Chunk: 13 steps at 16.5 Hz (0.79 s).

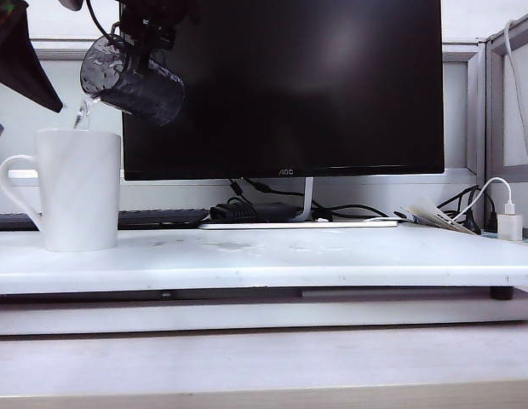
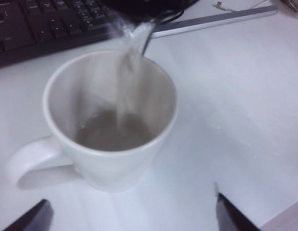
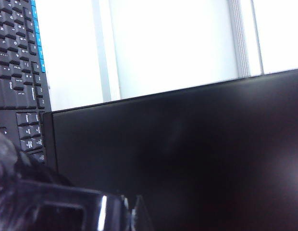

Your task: Carefully pick up the black cup and pour some water from the black cup into the white cup.

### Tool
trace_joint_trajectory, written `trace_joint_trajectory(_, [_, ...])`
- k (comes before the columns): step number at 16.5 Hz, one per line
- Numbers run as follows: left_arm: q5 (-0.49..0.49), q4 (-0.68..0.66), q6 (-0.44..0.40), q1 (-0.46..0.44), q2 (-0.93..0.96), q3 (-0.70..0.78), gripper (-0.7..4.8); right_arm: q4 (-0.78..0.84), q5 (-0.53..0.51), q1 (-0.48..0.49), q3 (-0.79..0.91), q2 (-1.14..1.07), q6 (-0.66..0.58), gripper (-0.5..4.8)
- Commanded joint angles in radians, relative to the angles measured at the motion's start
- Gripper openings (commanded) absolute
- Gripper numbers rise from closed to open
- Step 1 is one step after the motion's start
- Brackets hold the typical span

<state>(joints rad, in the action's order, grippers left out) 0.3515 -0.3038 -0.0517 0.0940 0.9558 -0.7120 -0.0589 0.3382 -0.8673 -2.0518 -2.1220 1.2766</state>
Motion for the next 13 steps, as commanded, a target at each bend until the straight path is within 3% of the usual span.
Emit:
trace_joint_trajectory(1, [0.000, 0.013, -0.001, -0.001, -0.002, -0.003, 4.79, 0.042, -0.008, -0.003, -0.006, 0.007, 0.042, -0.06])
trace_joint_trajectory(5, [0.000, 0.013, -0.001, -0.001, -0.002, -0.003, 4.79, 0.042, -0.084, -0.003, -0.006, 0.007, 0.097, -0.06])
trace_joint_trajectory(13, [-0.019, 0.010, -0.001, -0.001, -0.002, -0.003, 4.79, 0.072, -0.079, -0.003, -0.006, 0.007, 0.174, -0.06])
